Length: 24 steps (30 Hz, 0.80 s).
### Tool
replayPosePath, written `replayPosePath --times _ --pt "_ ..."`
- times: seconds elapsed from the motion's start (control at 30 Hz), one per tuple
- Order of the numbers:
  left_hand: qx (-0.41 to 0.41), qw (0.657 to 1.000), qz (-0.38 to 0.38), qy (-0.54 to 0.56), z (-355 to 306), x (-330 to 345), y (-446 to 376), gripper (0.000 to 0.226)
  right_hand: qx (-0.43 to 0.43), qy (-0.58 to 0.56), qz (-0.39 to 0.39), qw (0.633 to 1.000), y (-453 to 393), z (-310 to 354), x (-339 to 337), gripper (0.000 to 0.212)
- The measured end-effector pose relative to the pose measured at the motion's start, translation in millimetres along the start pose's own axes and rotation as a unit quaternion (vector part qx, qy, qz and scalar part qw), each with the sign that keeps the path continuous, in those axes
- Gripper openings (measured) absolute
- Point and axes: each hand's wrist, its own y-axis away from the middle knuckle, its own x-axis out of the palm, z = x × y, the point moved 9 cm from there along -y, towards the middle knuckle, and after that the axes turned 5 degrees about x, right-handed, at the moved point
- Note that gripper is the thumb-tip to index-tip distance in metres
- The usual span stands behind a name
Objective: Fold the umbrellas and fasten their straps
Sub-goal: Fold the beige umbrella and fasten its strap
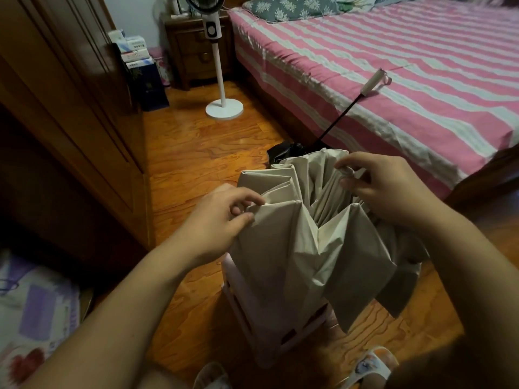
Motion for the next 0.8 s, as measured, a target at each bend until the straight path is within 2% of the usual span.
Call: replayPosePath --times 0.17,0.4,0.47,0.53,0.6,0.63,0.7,0.8 --pt "-0.014 1.000 -0.016 -0.003 6.8 -0.3 -2.1 0.026 0.010 -0.002 0.004 1.000 1.7 -4.2 -1.7 0.029" --pt "-0.009 0.999 0.004 0.035 2.4 7.3 -3.2 0.018 0.009 -0.007 -0.001 1.000 2.2 -6.7 -3.5 0.029" --pt "0.052 0.997 -0.059 -0.025 -10.2 -12.6 -3.3 0.019 0.010 0.002 -0.003 1.000 0.7 -8.1 -3.5 0.029" --pt "0.161 0.972 -0.115 -0.124 -34.9 -37.9 0.8 0.017 0.014 0.013 -0.003 1.000 -0.6 -10.8 -3.5 0.030" --pt "0.252 0.943 -0.111 -0.189 -55.3 -44.5 7.1 0.013 0.019 0.027 0.001 0.999 -1.4 -14.6 -1.0 0.029" --pt "0.268 0.939 -0.100 -0.191 -58.7 -42.9 8.7 0.013 0.020 0.034 0.003 0.999 -1.6 -15.4 1.5 0.028" --pt "0.248 0.953 -0.090 -0.151 -53.5 -39.0 8.1 0.021 0.018 0.036 0.000 0.999 -1.9 -14.1 5.0 0.027" --pt "0.171 0.978 -0.105 -0.056 -31.1 -42.2 6.8 0.029 0.005 0.023 -0.010 1.000 -0.3 -6.4 3.3 0.027"
